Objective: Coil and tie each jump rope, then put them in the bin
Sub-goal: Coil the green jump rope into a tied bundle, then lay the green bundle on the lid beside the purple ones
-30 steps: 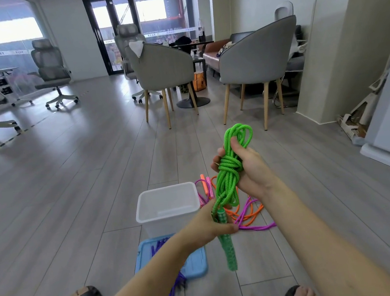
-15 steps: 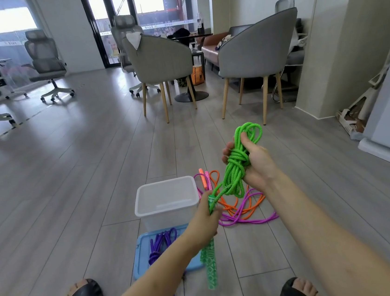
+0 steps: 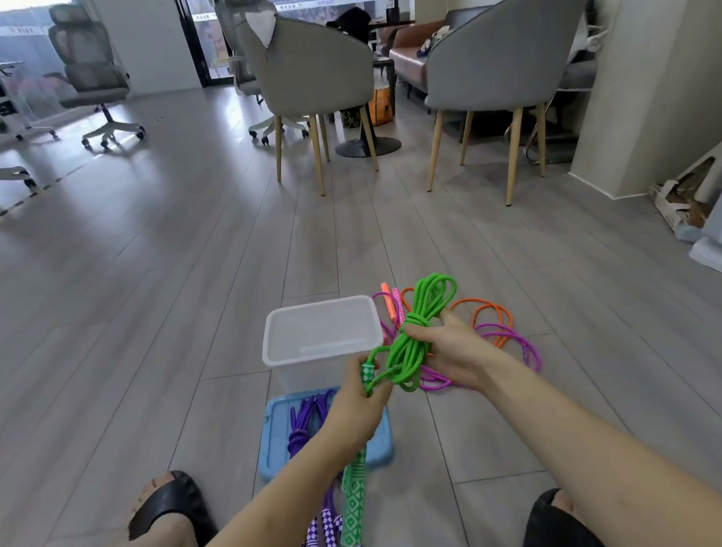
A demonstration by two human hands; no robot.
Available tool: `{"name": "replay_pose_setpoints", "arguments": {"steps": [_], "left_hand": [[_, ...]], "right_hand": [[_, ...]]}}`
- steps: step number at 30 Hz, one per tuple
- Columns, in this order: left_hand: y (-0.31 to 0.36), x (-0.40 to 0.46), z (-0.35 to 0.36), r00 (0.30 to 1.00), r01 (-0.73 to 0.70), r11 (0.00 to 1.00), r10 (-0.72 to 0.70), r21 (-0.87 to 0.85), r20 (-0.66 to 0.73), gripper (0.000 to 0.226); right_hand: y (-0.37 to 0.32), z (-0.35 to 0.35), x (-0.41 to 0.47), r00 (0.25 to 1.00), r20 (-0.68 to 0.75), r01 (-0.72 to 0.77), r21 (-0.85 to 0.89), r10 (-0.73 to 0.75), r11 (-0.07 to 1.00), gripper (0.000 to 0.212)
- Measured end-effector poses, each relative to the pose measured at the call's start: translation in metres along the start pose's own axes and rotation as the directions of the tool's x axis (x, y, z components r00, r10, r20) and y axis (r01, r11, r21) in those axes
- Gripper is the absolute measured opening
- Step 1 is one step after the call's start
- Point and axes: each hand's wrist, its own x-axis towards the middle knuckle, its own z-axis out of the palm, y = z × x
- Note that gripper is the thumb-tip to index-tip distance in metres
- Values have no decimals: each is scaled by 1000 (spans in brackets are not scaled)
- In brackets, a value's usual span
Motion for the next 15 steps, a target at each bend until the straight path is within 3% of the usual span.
{"name": "replay_pose_setpoints", "arguments": {"steps": [3,5,12,15], "left_hand": [[-27,-9,-5,988,59,986,-80,154,135,52],[-46,-15,-3,973,95,982,-127,165,193,61],[-102,-20,22,929,217,957,-263,195,259,68],[-122,-23,33,917,273,938,-321,216,237,70]], "right_hand": [[23,2,19,997,-67,22,-36,-25,999,22],[38,6,32,997,-81,9,-118,-19,993,27],[104,10,61,992,-129,-60,-407,8,911,30],[139,3,72,984,-154,-156,-478,92,865,33]]}}
